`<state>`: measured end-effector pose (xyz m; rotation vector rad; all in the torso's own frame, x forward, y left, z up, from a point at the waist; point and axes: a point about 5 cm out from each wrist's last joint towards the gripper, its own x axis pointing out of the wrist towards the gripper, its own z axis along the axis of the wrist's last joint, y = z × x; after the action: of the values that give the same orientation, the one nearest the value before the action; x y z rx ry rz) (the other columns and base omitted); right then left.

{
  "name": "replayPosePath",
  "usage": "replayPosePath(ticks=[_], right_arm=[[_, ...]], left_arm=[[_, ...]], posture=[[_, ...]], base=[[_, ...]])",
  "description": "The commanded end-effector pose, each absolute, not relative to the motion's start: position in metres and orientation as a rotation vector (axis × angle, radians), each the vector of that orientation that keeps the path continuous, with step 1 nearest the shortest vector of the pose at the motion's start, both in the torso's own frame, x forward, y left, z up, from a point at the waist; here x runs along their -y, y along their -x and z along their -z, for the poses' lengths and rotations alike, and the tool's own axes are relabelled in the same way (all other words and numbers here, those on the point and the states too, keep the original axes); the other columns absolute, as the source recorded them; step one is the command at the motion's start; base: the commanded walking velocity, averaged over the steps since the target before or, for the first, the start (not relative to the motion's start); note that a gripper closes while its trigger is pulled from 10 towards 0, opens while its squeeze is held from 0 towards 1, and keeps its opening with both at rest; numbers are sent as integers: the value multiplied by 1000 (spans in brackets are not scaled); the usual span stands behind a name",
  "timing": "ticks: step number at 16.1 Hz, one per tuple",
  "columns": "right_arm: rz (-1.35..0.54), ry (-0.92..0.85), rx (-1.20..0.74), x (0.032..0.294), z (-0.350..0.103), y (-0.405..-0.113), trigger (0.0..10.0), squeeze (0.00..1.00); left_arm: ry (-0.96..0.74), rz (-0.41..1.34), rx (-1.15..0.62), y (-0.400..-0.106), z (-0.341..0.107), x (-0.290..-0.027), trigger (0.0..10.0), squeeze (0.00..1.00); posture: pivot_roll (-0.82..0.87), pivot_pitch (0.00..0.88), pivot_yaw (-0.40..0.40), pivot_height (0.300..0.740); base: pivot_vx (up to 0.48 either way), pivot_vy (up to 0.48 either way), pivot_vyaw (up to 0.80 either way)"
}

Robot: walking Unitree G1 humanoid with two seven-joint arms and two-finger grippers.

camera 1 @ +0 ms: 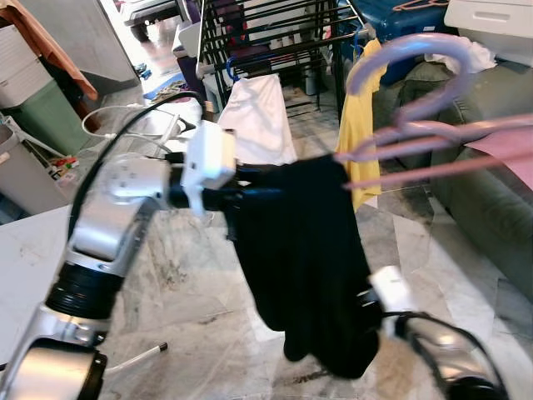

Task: Hang hanger

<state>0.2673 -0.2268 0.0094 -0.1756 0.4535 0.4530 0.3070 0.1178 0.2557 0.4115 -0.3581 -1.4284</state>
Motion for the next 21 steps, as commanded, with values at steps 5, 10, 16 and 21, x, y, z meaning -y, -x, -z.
replayPosePath(ticks=[5, 10, 16, 21], right_arm=[[-228, 173, -425, 276, -24, -263, 0, 0], [-17, 112, -261, 310, -79, -293, 0, 0], [22, 58, -91, 295, -153, -349, 0, 0], [18, 55, -89, 290, -163, -356, 0, 0]], left_arm=[[-366, 1174, 258, -320, -222, -174, 0, 0], [-213, 1103, 170, -318, -196, -191, 0, 0], [59, 1360, -68, -295, -152, -171, 0, 0], [42, 1355, -179, -289, -126, -178, 0, 0]], posture=[[-152, 0, 209, 740], [-192, 0, 219, 740], [-218, 0, 230, 740], [-213, 0, 225, 740]], base=[[0, 0, 0], [0, 0, 0], [0, 0, 0], [0, 0, 0]])
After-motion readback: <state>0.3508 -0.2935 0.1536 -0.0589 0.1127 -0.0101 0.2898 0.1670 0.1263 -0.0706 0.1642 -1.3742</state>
